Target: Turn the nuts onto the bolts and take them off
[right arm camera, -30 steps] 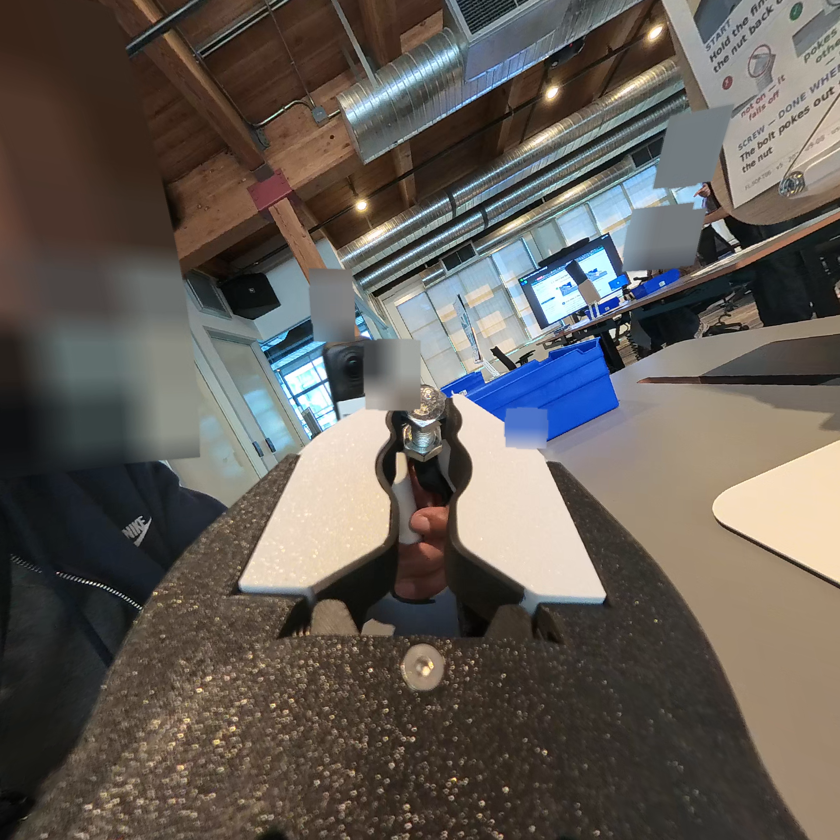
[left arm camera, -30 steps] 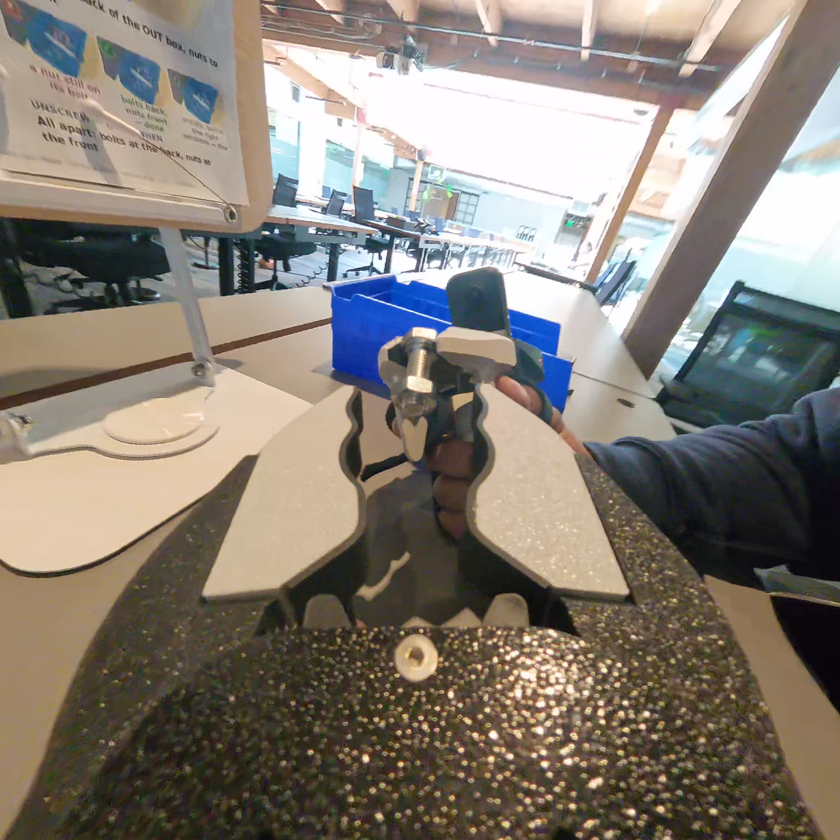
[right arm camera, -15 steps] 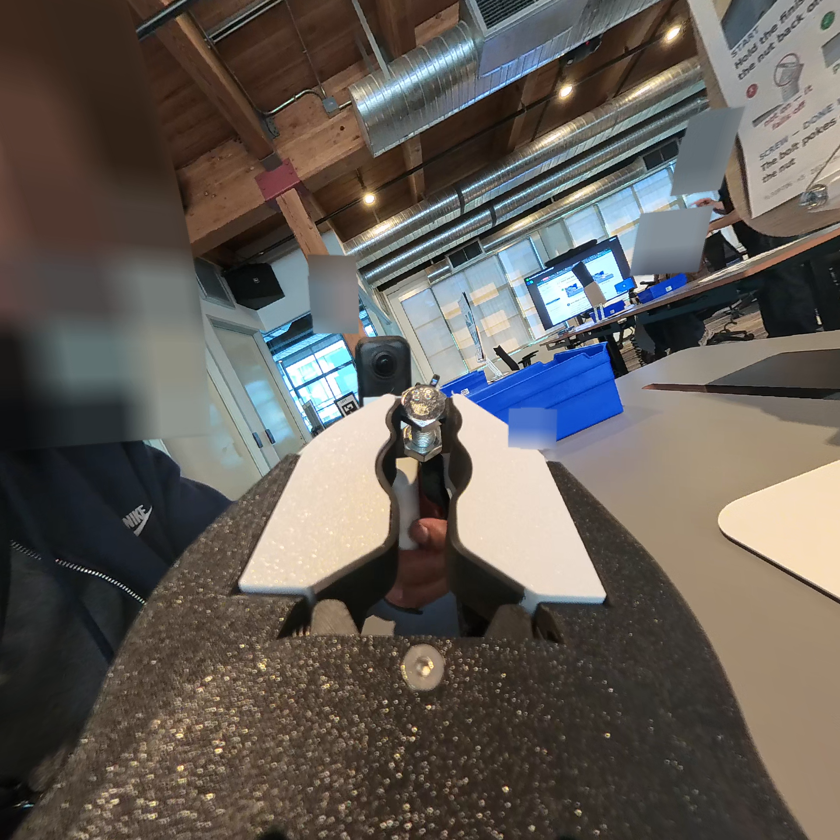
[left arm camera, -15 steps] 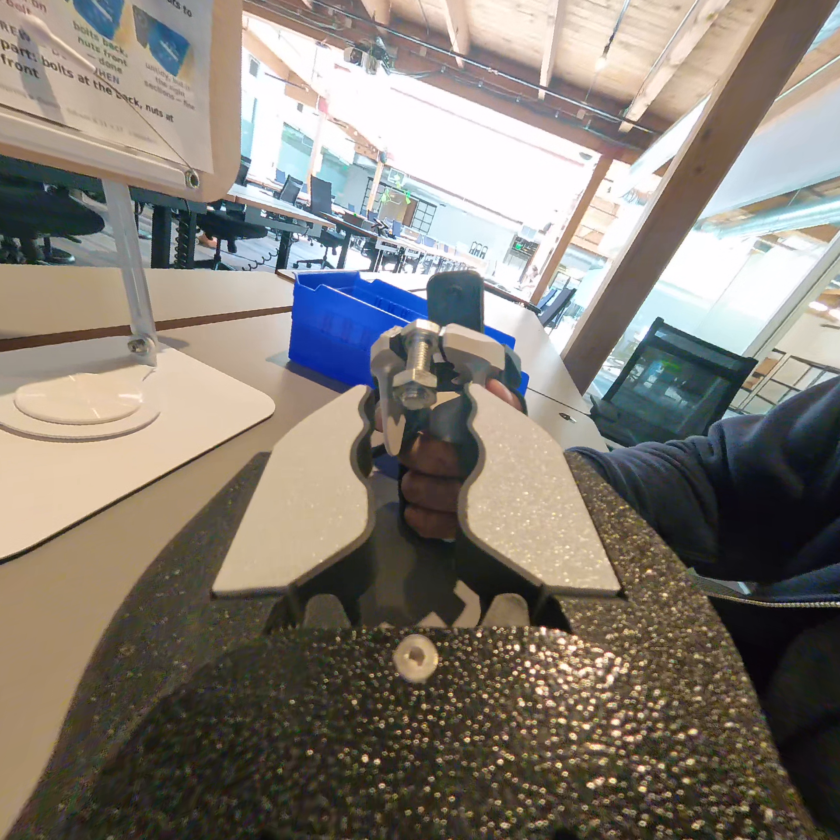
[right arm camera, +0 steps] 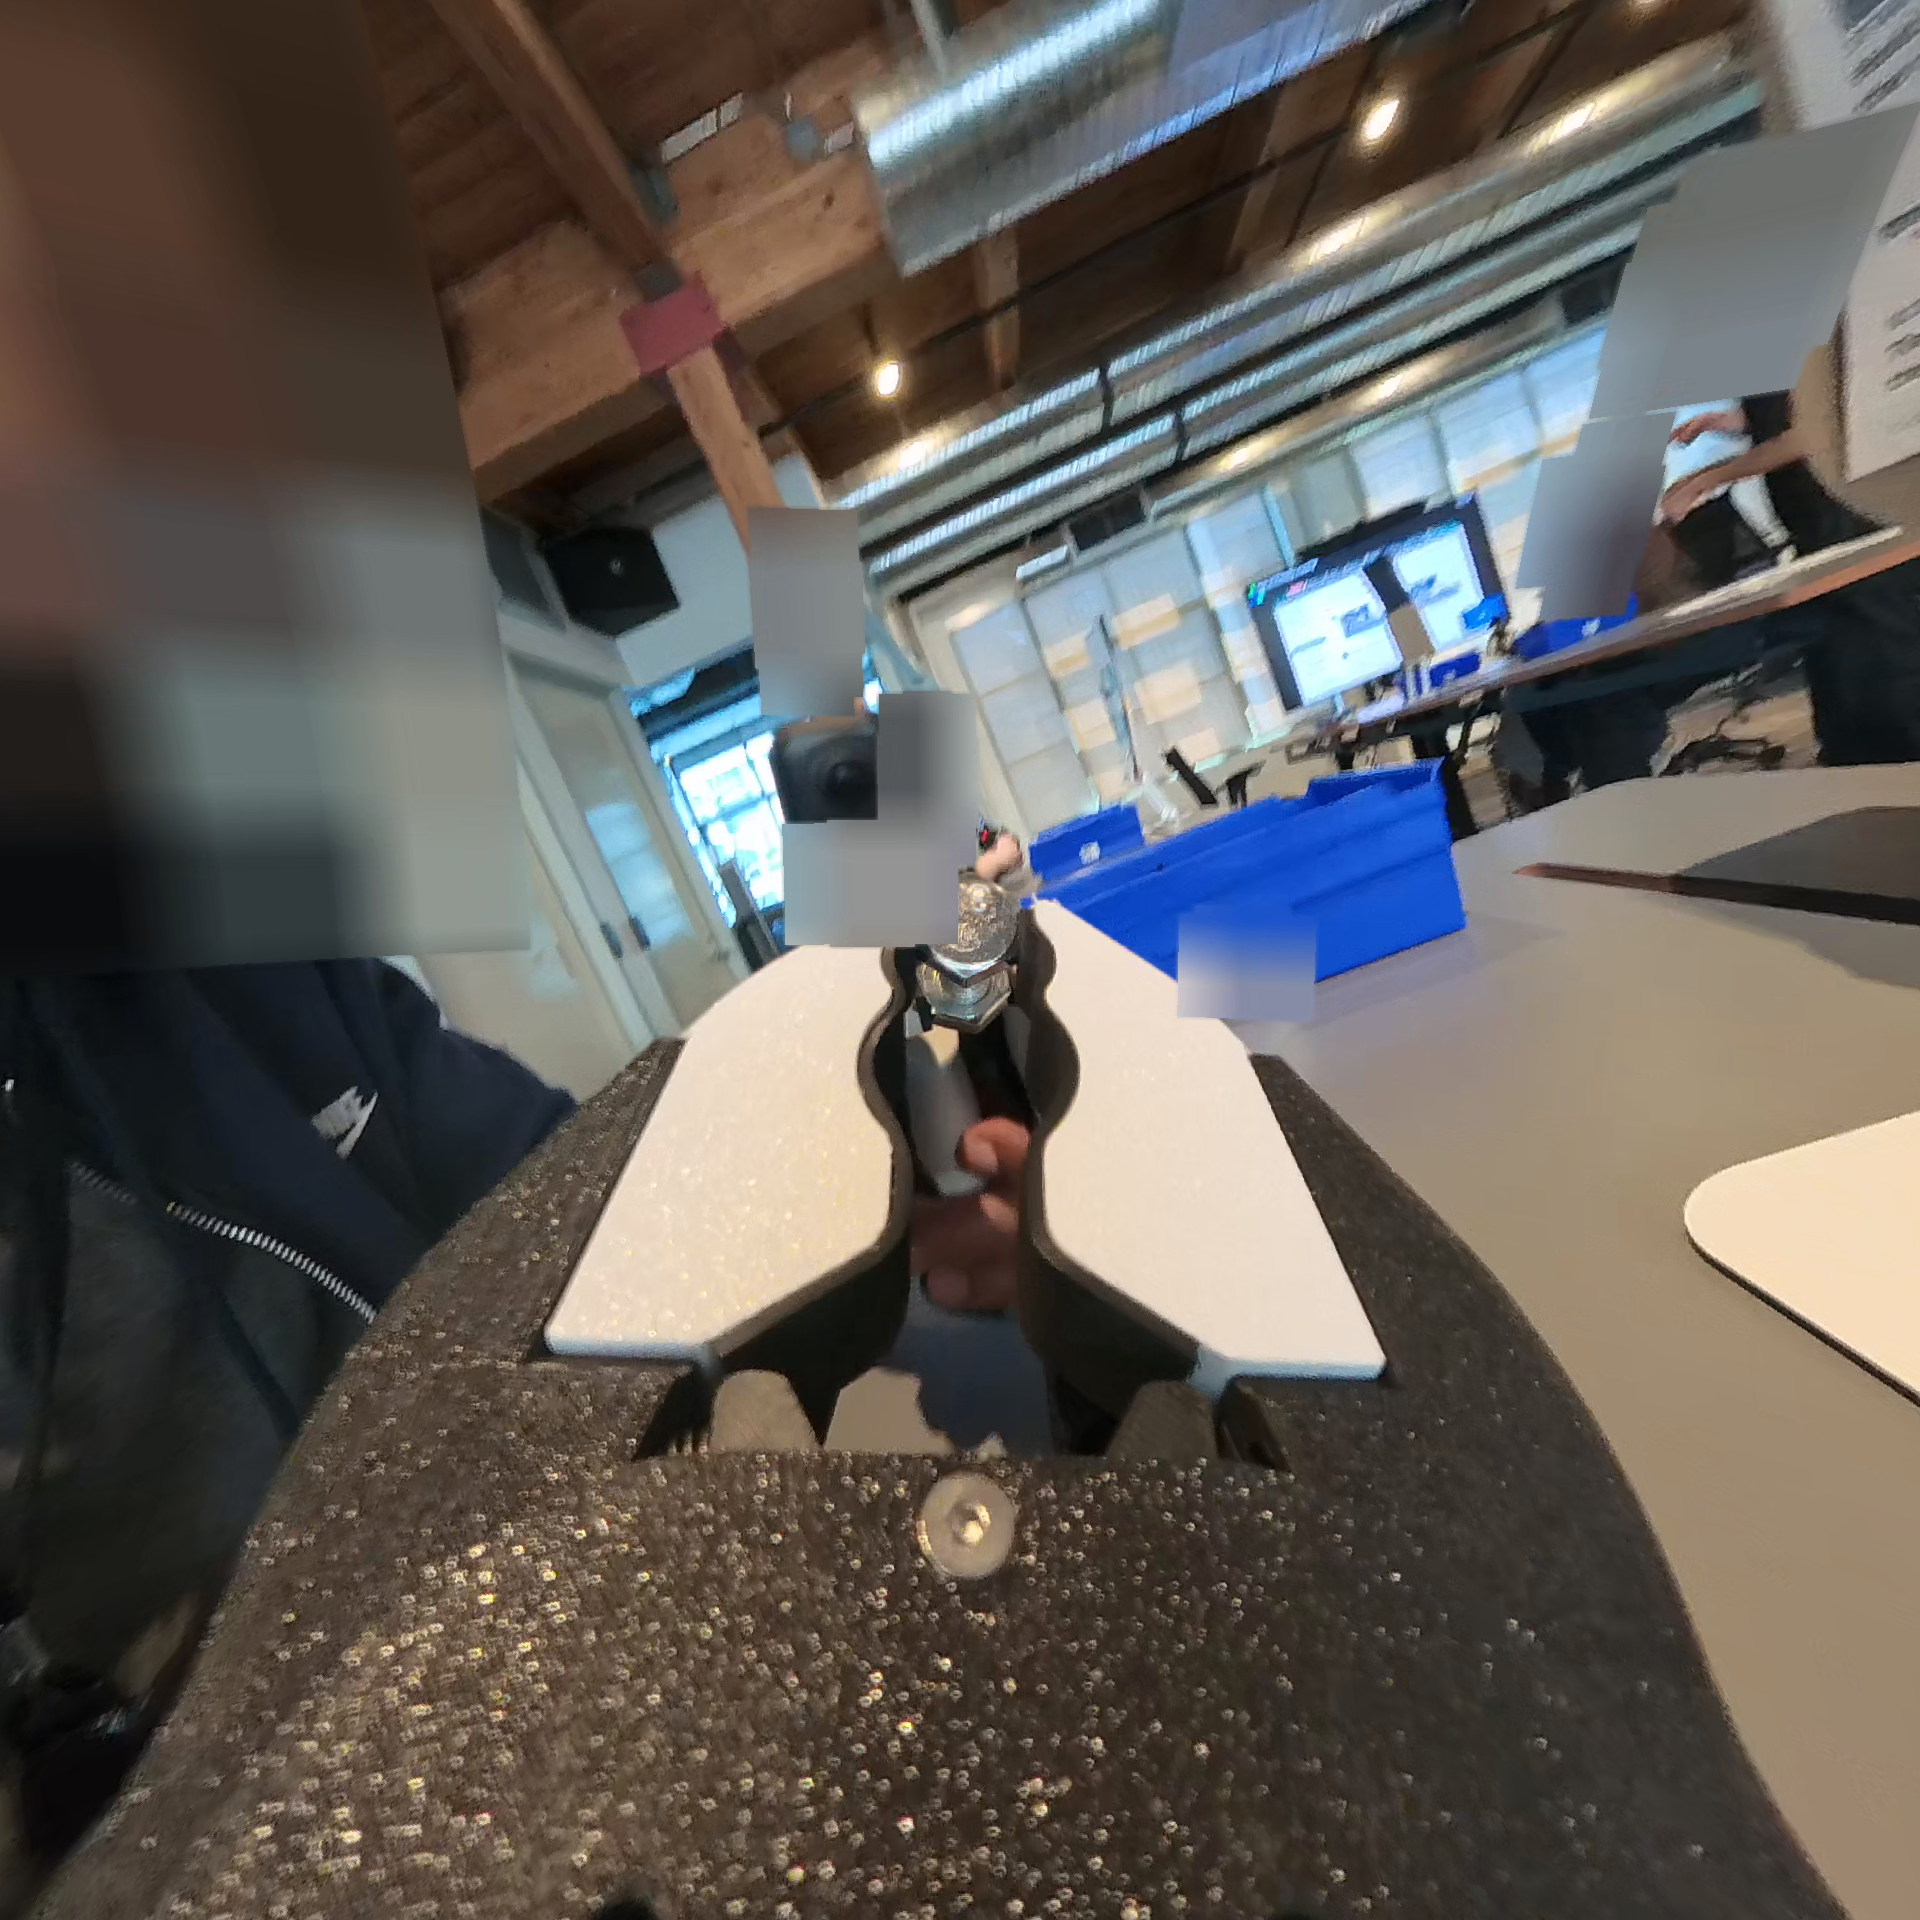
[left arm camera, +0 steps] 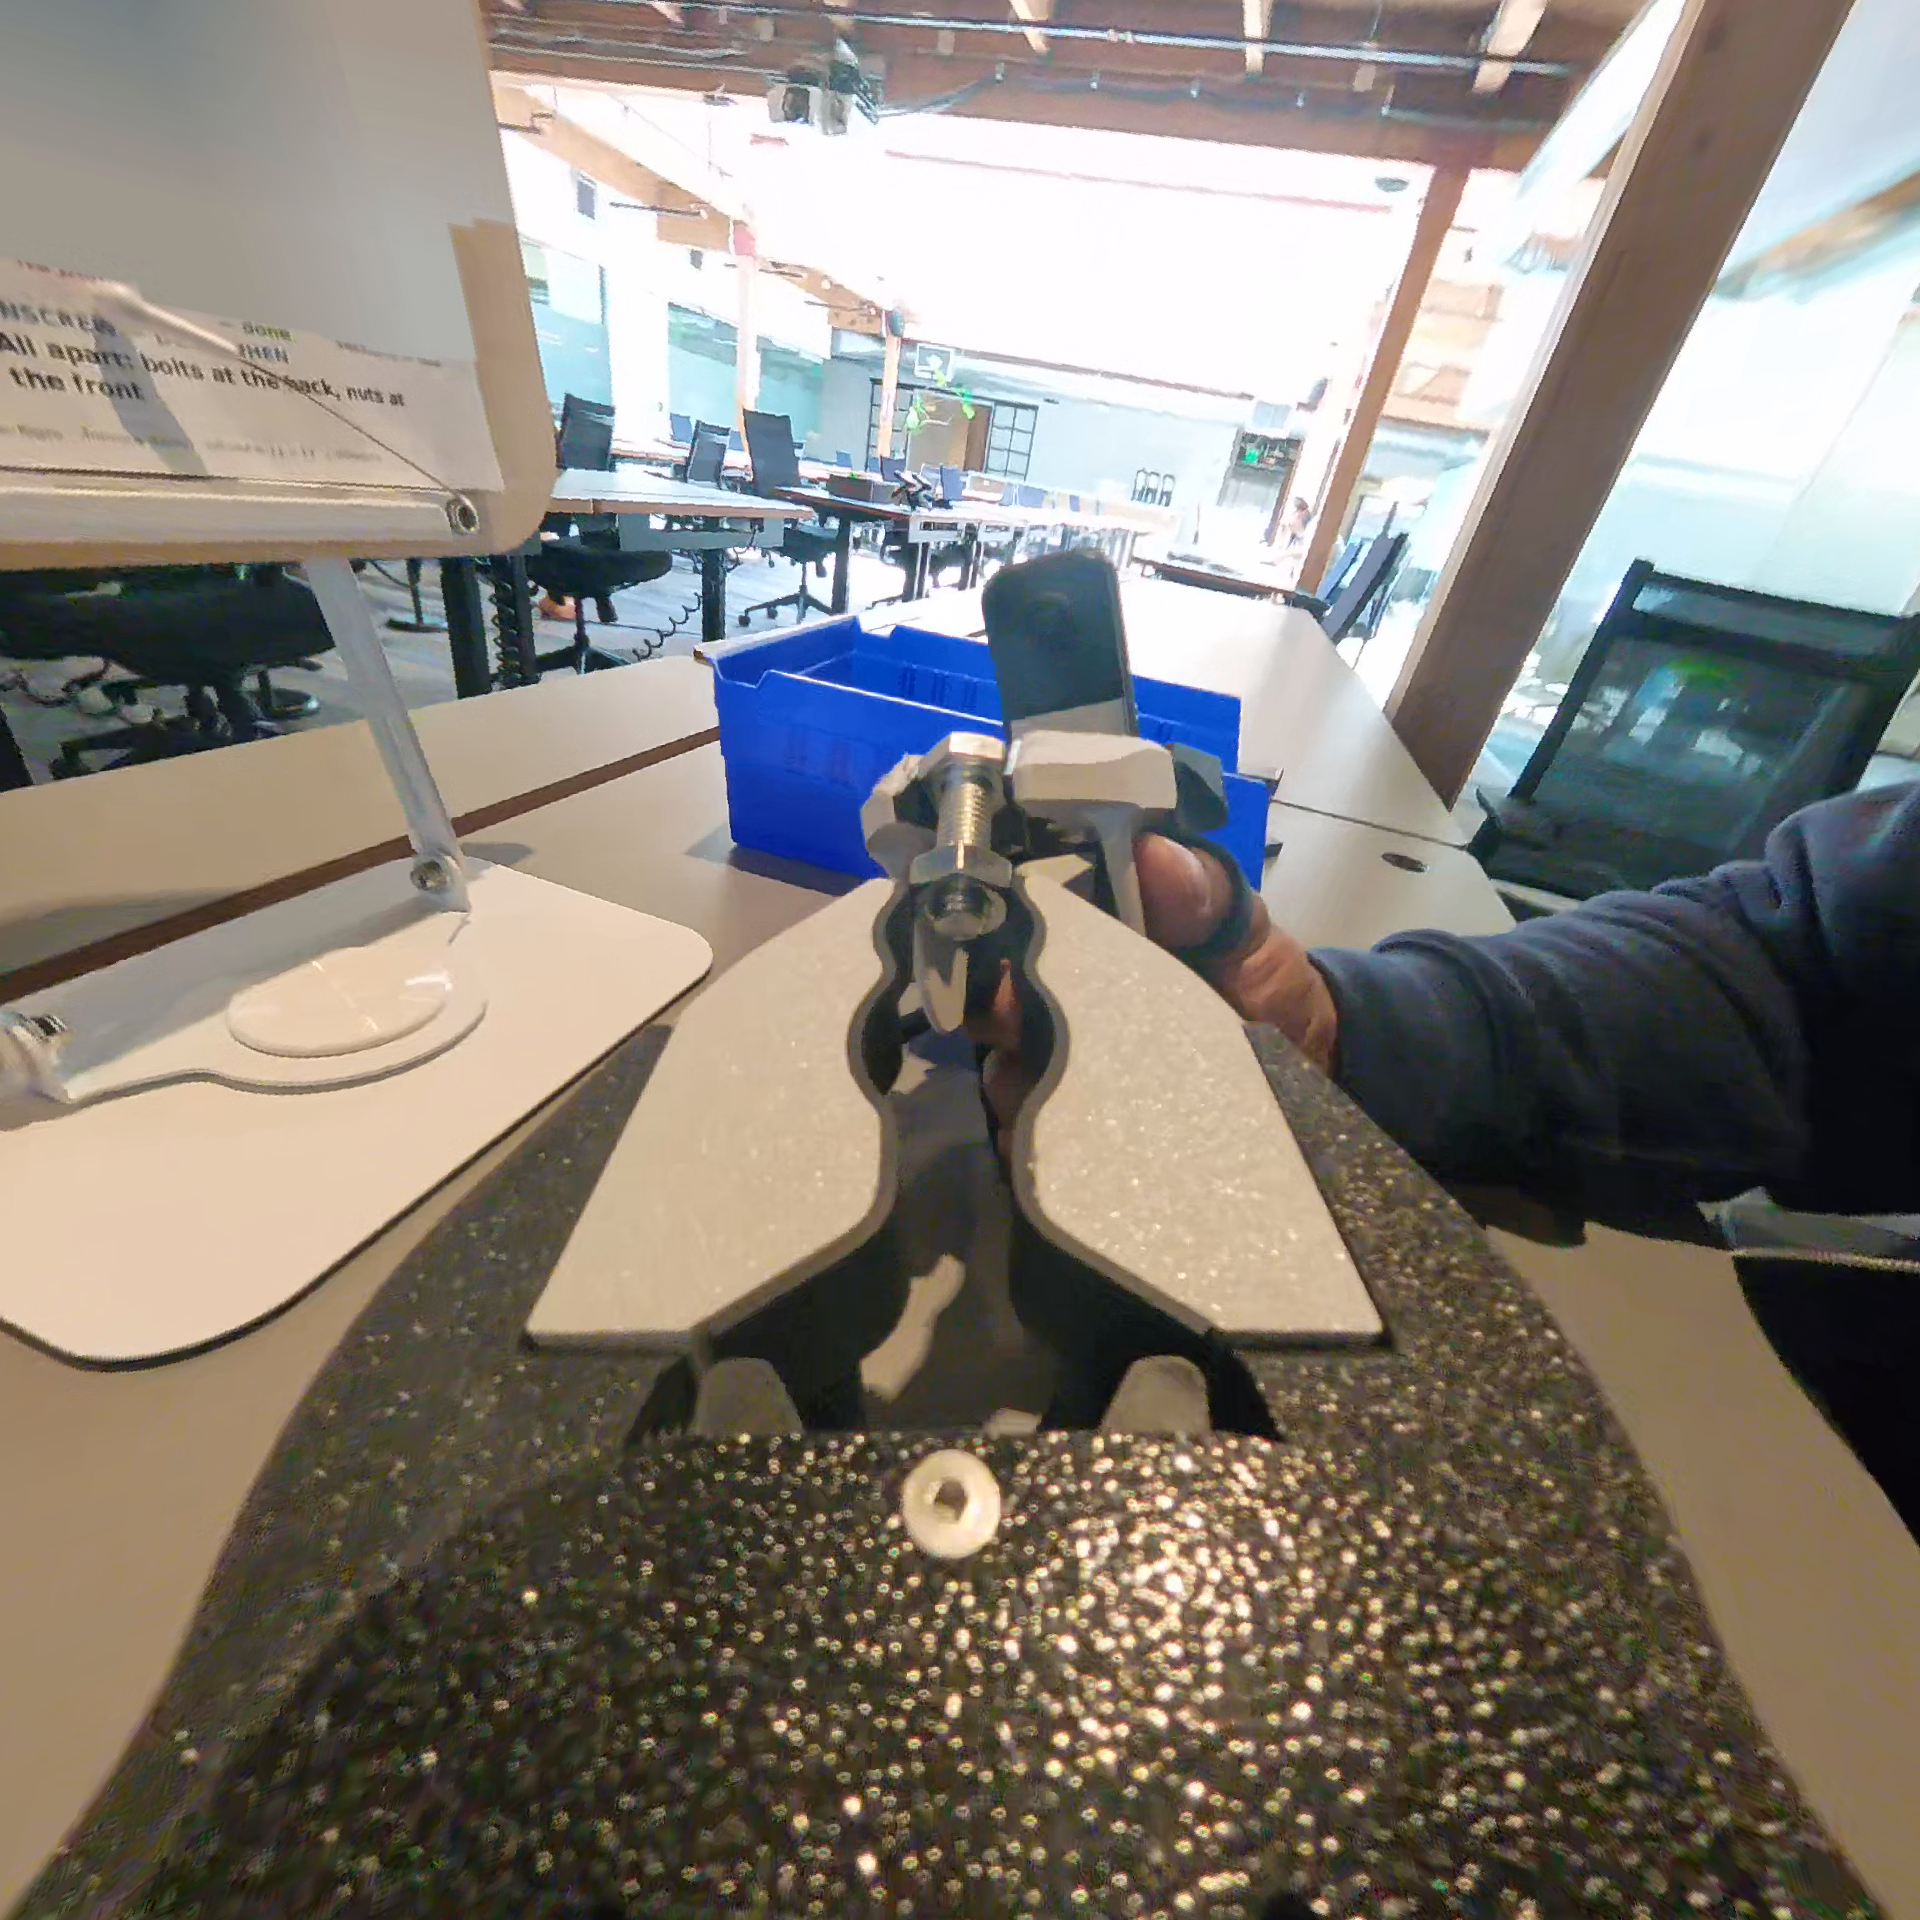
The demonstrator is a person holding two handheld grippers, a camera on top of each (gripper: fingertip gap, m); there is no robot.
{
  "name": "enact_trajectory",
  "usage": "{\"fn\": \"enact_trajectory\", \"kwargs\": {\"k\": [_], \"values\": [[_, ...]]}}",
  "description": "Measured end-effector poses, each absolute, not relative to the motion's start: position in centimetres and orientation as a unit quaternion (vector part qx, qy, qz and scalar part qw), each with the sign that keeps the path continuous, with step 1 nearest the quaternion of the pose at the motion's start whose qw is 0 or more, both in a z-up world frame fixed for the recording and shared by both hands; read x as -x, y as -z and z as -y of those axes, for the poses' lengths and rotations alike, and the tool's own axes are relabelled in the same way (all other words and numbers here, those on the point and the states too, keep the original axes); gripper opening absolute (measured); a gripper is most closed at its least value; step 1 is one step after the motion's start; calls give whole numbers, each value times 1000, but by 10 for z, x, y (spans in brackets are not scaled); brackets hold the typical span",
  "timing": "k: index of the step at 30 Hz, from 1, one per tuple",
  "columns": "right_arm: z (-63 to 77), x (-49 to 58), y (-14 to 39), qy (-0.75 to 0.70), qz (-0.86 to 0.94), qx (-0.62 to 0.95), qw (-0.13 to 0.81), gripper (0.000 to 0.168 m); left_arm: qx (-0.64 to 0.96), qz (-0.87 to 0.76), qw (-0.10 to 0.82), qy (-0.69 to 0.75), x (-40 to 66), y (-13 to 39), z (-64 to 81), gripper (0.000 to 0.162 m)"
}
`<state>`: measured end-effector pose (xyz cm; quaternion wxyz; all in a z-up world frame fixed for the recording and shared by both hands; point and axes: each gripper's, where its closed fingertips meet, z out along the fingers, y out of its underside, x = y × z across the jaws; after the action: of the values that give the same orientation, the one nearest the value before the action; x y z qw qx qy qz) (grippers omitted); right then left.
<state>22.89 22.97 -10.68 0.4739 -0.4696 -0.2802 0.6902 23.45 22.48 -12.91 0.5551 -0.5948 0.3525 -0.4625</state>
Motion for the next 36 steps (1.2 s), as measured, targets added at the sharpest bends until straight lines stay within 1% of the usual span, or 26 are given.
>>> {"fn": "enact_trajectory", "kwargs": {"k": [7,13,27,36], "values": [[-224,-226,113,-665,349,487,445,18,599,-407,552,412,-231,131,-222,17],[-219,-226,117,-623,405,502,443,24,605,-443,536,388,-232,139,-219,17],[-218,-229,127,-568,459,517,446,23,607,-444,522,403,-230,140,-218,17],[-217,-230,128,-578,458,518,434,21,603,-464,522,384,-228,142,-217,17]]}}
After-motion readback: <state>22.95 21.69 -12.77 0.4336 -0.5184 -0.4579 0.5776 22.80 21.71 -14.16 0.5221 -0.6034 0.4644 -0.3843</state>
